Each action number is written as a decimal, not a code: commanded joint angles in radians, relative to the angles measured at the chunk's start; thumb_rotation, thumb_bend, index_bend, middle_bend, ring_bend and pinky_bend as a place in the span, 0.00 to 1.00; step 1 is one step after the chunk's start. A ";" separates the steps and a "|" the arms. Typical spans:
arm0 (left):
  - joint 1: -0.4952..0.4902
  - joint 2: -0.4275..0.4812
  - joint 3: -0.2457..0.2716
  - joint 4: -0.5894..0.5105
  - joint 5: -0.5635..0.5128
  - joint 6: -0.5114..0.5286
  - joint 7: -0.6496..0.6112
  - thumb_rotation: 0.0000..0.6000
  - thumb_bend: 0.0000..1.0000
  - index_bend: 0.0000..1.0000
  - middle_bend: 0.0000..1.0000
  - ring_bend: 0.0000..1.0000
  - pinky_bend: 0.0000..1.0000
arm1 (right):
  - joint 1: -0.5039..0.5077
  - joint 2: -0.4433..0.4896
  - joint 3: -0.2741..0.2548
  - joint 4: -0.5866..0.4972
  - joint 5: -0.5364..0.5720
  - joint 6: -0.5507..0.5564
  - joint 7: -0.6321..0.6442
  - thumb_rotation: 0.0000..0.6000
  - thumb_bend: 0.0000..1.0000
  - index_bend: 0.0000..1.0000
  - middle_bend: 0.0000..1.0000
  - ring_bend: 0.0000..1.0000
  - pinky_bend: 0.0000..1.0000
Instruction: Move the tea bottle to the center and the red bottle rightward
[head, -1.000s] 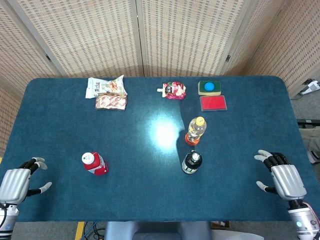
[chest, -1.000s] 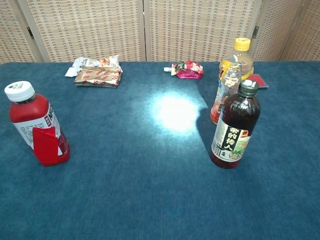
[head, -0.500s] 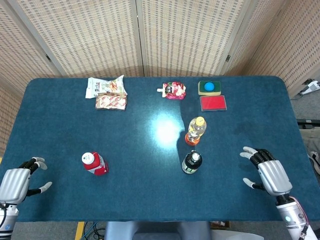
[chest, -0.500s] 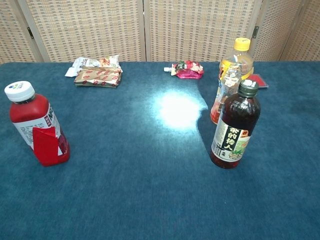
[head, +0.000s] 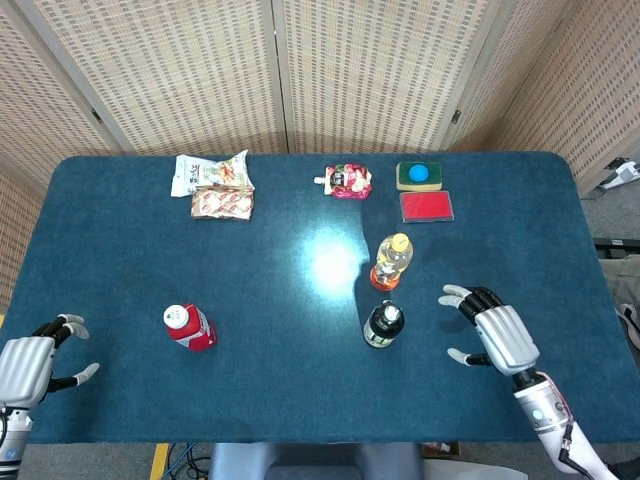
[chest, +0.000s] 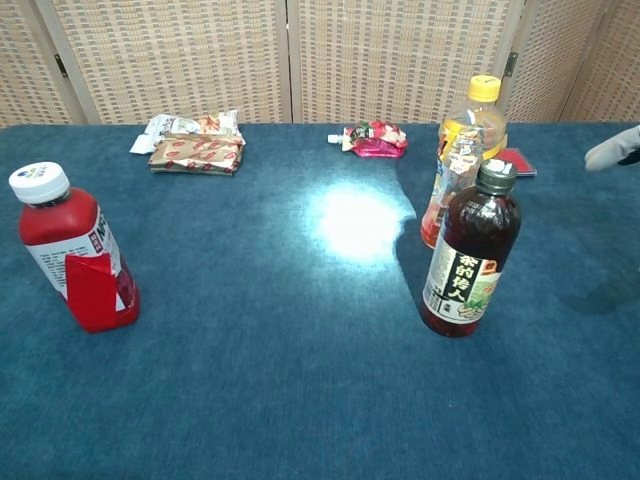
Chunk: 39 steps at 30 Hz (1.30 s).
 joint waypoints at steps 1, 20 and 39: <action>0.001 0.001 0.000 0.001 -0.001 -0.001 -0.002 1.00 0.09 0.46 0.33 0.41 0.68 | 0.014 -0.021 0.005 0.003 -0.002 -0.009 0.003 1.00 0.06 0.27 0.21 0.17 0.21; 0.001 0.004 0.001 0.000 -0.002 -0.005 -0.005 1.00 0.09 0.46 0.34 0.41 0.68 | 0.120 -0.143 0.044 0.060 0.064 -0.110 -0.002 1.00 0.05 0.27 0.21 0.17 0.21; 0.003 0.009 0.005 -0.005 0.003 -0.004 -0.004 1.00 0.09 0.46 0.34 0.41 0.68 | 0.170 -0.214 0.032 0.092 0.093 -0.150 0.025 1.00 0.05 0.27 0.21 0.18 0.25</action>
